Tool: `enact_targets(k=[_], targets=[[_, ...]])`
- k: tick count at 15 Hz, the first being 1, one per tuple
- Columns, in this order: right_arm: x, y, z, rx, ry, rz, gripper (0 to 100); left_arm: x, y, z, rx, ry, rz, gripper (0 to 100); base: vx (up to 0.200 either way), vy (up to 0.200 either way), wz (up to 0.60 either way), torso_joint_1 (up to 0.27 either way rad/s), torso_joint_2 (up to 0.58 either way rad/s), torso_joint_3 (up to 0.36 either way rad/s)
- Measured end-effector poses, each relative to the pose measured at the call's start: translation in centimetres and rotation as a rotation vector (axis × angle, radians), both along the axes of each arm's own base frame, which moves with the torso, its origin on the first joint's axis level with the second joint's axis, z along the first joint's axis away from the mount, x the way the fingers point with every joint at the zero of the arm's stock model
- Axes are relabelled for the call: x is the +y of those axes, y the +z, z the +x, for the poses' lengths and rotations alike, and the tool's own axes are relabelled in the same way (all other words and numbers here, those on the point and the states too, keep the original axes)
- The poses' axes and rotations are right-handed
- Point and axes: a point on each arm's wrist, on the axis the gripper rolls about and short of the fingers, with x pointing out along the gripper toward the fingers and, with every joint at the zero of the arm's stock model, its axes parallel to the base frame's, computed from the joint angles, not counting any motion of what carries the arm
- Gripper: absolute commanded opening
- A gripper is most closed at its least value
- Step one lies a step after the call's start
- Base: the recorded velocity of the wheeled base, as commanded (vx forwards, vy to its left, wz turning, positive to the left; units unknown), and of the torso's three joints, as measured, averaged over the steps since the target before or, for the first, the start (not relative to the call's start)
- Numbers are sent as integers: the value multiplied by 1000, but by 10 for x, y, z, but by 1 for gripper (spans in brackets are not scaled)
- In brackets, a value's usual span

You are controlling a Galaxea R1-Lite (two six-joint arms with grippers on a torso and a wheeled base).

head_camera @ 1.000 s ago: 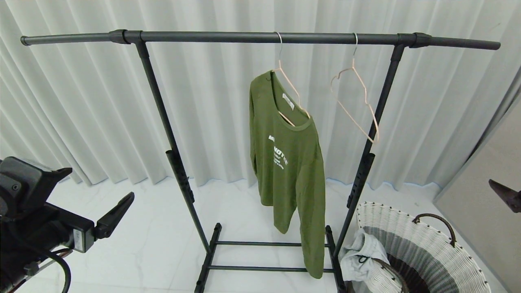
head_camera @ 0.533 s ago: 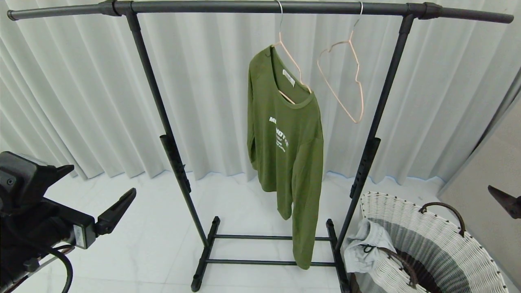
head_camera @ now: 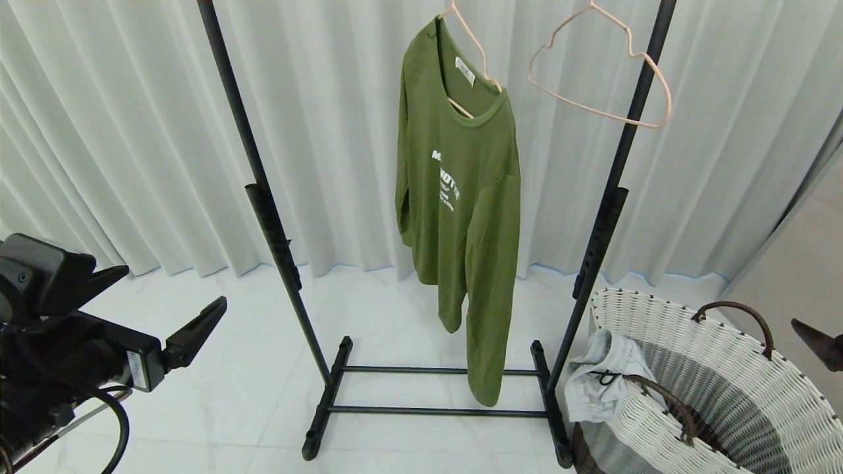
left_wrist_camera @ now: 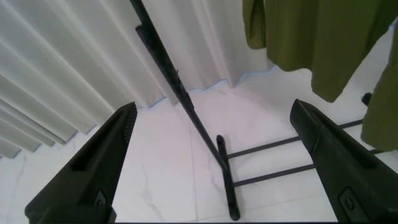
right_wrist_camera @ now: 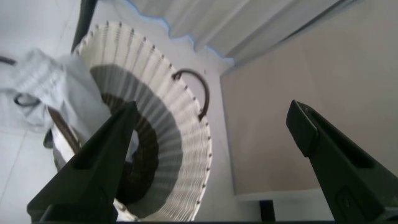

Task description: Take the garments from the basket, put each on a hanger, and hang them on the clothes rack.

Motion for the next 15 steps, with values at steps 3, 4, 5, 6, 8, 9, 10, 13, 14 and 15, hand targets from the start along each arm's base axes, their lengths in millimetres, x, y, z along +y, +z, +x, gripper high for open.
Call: enact_targets(k=[3, 4, 5, 6, 8, 9, 10, 13, 14, 15], targets=[[-1, -6, 2, 27, -12, -1, 100, -1, 2, 8, 7, -2, 0, 100, 0, 0, 0, -30, 233, 201], [-2, -7, 2, 32, -13, -2, 100, -1, 2, 10, 9, -2, 0, 100, 0, 0, 0, -12, 51, 41], [-2, -9, 3, 41, -13, -3, 100, -2, 1, 12, 16, -2, 1, 100, 0, 0, 0, 0, 0, 0], [-2, -10, 4, 49, -11, -12, 100, -2, 1, 13, 19, -3, 2, 100, 0, 0, 0, 0, 0, 0], [-1, -13, 5, 62, -2, -21, 100, -2, -1, 14, 28, -5, 6, 100, 100, 0, 0, 1, 1, 6], [-1, -14, 5, 68, 6, -20, 100, -4, -1, 14, 30, -14, 7, 100, 200, 0, 0, -7, 2, 12], [-1, -15, 5, 73, 13, -19, 100, -5, -2, 14, 33, -21, 7, 100, 200, 0, 0, -12, 2, 17], [2, -18, 7, 89, 108, 10, 100, -9, -3, 13, 39, -49, 9, 100, 200, 0, 0, 6, 4, 6], [3, -19, 8, 96, 135, 19, 100, -10, -3, 13, 39, -56, 9, 100, 200, 0, 0, 2, 2, 2], [3, -21, 10, 106, 150, 24, 100, -11, -3, 13, 39, -58, 9, 100, 200, 0, 0, 2, 2, -2]])
